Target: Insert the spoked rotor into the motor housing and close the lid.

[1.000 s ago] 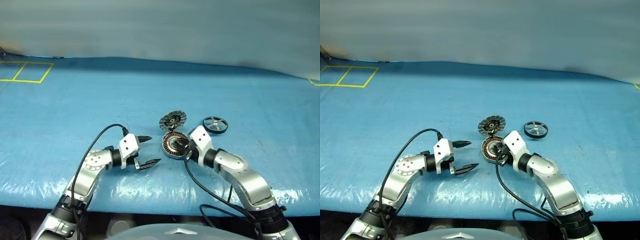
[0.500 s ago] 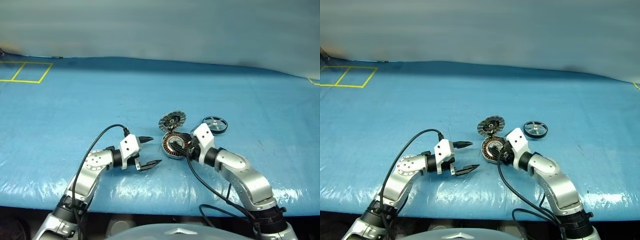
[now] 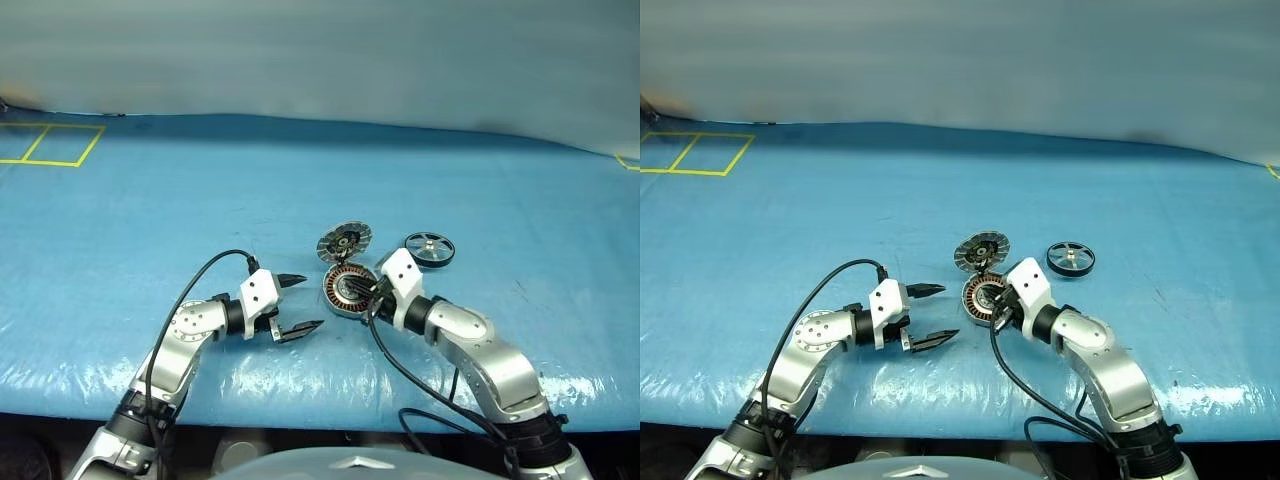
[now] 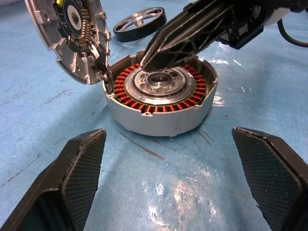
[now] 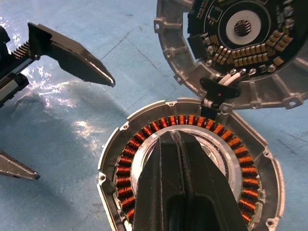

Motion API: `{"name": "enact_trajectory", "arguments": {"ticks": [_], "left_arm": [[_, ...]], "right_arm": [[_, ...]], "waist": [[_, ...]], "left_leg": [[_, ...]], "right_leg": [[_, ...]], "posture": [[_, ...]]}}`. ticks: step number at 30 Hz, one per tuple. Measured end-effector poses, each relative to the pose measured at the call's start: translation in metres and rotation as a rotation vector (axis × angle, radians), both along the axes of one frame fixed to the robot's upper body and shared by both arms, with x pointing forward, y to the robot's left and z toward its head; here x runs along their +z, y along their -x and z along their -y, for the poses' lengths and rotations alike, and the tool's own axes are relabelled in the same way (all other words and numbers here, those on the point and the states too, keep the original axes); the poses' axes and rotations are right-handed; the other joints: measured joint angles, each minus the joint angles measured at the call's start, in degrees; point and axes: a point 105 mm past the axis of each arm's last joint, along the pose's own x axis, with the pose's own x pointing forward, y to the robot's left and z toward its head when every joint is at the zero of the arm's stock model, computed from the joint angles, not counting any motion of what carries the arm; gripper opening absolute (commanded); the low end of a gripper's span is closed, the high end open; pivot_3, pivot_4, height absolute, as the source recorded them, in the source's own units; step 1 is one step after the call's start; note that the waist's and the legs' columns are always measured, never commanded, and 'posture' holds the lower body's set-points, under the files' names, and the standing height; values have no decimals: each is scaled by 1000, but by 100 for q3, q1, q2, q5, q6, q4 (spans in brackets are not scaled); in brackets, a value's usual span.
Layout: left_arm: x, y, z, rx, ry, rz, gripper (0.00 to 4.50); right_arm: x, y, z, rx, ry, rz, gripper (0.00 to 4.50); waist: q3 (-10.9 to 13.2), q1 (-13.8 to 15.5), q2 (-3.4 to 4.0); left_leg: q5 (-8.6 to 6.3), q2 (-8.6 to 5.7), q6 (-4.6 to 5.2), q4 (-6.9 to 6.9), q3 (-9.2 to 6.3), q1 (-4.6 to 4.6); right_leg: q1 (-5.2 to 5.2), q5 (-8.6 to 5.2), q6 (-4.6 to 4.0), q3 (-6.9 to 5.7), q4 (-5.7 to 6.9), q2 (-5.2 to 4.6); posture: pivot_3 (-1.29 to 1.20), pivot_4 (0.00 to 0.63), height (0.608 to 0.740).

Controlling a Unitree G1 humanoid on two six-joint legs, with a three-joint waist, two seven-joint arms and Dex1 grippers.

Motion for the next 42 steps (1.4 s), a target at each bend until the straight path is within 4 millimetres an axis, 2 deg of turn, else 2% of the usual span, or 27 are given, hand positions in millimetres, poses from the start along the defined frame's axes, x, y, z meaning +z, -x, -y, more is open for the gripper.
{"name": "enact_trajectory", "arguments": {"ticks": [10, 15, 19, 28, 32, 35, 39, 42], "left_arm": [[0, 0, 0, 0, -1, 0, 4500], [0, 0, 0, 1, -2, 1, 4500], [-1, 0, 0, -1, -4, -1, 4500], [-1, 2, 3, -13, -4, -4, 4500], [-1, 2, 4, -16, -4, -3, 4500], [-1, 2, 4, -16, -2, -5, 4500], [1, 2, 5, -19, -1, -2, 4500], [3, 3, 6, -23, 2, 0, 4500]], "right_arm": [[-9, -5, -3, -22, 25, -5, 19], [-10, -10, 1, -131, -143, -147, 19], [-5, -12, 3, -201, -272, -225, 19], [6, -13, 7, -209, -333, -213, 19], [29, -13, 7, -187, -445, -152, 19], [44, -10, 15, -161, -399, -62, 19], [36, -6, 40, -184, -201, -24, 19], [39, -12, 65, -243, -60, 34, 19]], "waist": [[-3, -6, -4], [-5, -6, -7], [-3, -6, -5], [-1, -19, -2], [3, -26, 4], [3, -28, 3], [4, -14, 3], [5, -32, 3]], "left_leg": [[0, 2, 0, -1, 6, 40], [0, 4, 0, -6, 7, 69], [0, 4, 0, -11, 7, 67], [-1, 5, 0, -37, 12, 41], [-1, 5, 0, -38, 13, 40], [-1, 3, 0, -38, 14, 40], [-1, 2, 0, -37, 17, 39], [-1, 4, 0, -36, 22, 41]], "right_leg": [[37, -2, -3, 6, 1, 0], [65, -4, -6, 8, 1, 1], [62, -5, -7, 9, 0, 0], [18, -5, -7, 11, 0, 2], [18, -6, -7, 11, -1, 2], [20, -7, -9, 11, -5, 0], [18, -8, -9, 13, -6, -1], [17, -8, -9, 16, -3, 1]], "posture": [[0, 150, 740], [0, 150, 740], [0, 150, 740], [0, 150, 740], [0, 150, 740], [0, 150, 740], [0, 150, 740], [0, 150, 740]]}}
